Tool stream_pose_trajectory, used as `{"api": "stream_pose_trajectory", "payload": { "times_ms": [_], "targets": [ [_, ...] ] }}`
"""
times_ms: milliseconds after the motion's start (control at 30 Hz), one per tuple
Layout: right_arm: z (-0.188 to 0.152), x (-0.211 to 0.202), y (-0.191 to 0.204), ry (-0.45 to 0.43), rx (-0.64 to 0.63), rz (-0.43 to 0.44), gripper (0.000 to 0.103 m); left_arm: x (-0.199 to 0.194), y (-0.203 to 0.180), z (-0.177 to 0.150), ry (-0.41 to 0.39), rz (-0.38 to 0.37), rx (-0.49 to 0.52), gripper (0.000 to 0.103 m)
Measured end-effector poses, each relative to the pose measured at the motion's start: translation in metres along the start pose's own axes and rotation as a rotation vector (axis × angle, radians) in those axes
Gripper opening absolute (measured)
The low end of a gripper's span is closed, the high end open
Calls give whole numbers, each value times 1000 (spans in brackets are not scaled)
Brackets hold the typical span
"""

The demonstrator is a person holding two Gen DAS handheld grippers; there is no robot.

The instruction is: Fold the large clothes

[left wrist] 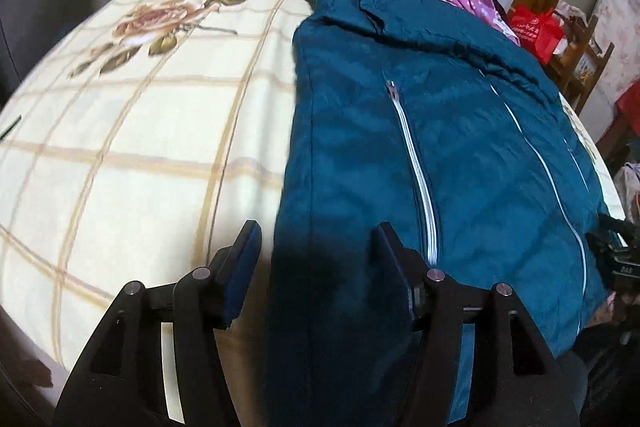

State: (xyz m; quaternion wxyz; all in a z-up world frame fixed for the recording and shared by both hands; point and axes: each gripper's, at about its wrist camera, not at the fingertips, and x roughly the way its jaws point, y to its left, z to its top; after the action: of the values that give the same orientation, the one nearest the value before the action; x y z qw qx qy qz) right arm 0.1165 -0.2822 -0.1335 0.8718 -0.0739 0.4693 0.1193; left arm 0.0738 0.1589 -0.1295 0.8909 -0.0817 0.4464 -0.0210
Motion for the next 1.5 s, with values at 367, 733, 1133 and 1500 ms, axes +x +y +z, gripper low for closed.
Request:
{"api": "stream_pose_trajectory", "payload": {
  "times_ms": [367, 733, 1133, 1500],
  "targets": [
    [-28, -53, -31, -165, 41, -40, 102, -22, -2, -32, 21, -234, 13, 83],
    [-90, -58, -118, -207, 270, 152, 103, -24, -24, -43, 1, -234, 100, 86],
    [-85, -50, -116, -225, 353, 550, 103, -22, -19, -34, 58, -442, 52, 87],
    [-102, -63, -124, -197, 369, 530, 101, -32, -18, -46, 42, -312, 168, 87]
  ]
}}
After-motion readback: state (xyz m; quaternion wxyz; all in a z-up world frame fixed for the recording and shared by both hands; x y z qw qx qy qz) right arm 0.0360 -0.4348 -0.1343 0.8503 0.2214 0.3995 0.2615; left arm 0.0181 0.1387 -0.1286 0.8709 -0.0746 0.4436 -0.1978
